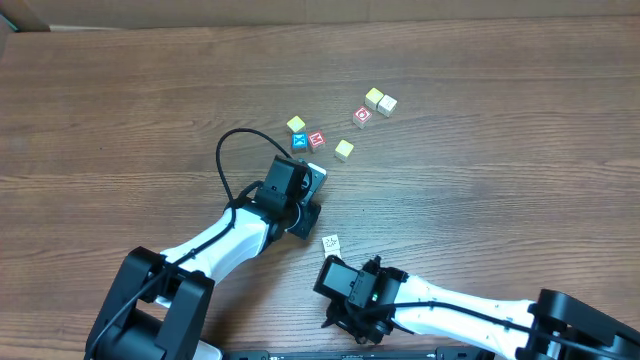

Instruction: Flip 3 blocks

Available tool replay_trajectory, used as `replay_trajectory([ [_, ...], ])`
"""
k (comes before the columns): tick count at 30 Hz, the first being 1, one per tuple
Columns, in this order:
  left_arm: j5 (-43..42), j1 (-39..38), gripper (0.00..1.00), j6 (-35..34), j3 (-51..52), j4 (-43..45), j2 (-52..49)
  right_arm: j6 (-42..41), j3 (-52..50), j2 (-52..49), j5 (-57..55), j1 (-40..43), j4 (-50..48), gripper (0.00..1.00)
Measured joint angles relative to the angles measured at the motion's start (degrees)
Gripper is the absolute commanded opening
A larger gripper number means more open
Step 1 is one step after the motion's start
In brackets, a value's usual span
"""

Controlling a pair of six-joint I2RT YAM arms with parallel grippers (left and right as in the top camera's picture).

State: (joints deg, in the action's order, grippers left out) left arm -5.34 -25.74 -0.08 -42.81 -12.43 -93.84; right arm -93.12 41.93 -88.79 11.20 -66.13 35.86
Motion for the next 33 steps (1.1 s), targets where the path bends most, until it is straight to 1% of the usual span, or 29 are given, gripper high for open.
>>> replay_trajectory([
  [2,0.0,1.2,0.05,-1.5,0.0,-0.3,0.0,-1.1,0.0,1.6,-0.7,-0.6,1.9,0.04],
  [6,0.0,4.5,0.11,-5.6,0.0,-1.8,0.0,-3.3,0.0,5.2,-2.8,-1.0,7.0,0.04],
  [8,-0.2,6.9,0.15,-8.7,0.0,-2.8,0.0,-4.5,0.0,6.8,-4.1,-0.9,9.9,0.04],
  [11,-1.1,11.1,0.16,-13.6,-0.6,-4.9,0.0,-5.7,0.0,9.5,-6.2,0.2,14.1,0.04],
  [15,-2.3,18.3,0.15,-18.1,-1.2,-9.5,0.7,-6.3,0.0,13.6,-9.3,5.1,20.2,0.04],
  [18,-2.6,23.8,0.14,-19.7,-1.2,-13.7,1.9,-6.5,0.0,16.6,-12.0,11.0,24.1,0.04],
  [20,-2.5,27.0,0.15,-20.2,-1.0,-16.5,3.4,-5.8,0.0,18.4,-14.0,15.5,25.8,0.04],
  [23,-1.9,29.6,0.19,-20.5,-1.0,-19.3,8.3,-2.4,0.1,20.9,-17.2,23.5,27.3,0.04],
  [26,-0.5,29.9,0.25,-20.7,-1.0,-21.9,16.7,2.6,2.0,22.2,-19.5,31.1,29.5,0.09],
  [30,1.3,29.9,0.31,-20.8,-1.8,-25.7,29.3,11.3,9.6,22.3,-21.1,40.6,33.2,0.16],
  [31,1.6,29.9,0.33,-20.9,-2.0,-26.5,32.1,13.9,12.3,22.3,-21.6,42.8,34.2,0.18],
  [33,2.3,29.9,0.35,-20.9,-2.6,-28.0,38.3,20.0,18.3,22.3,-22.8,46.3,35.9,0.31],
])
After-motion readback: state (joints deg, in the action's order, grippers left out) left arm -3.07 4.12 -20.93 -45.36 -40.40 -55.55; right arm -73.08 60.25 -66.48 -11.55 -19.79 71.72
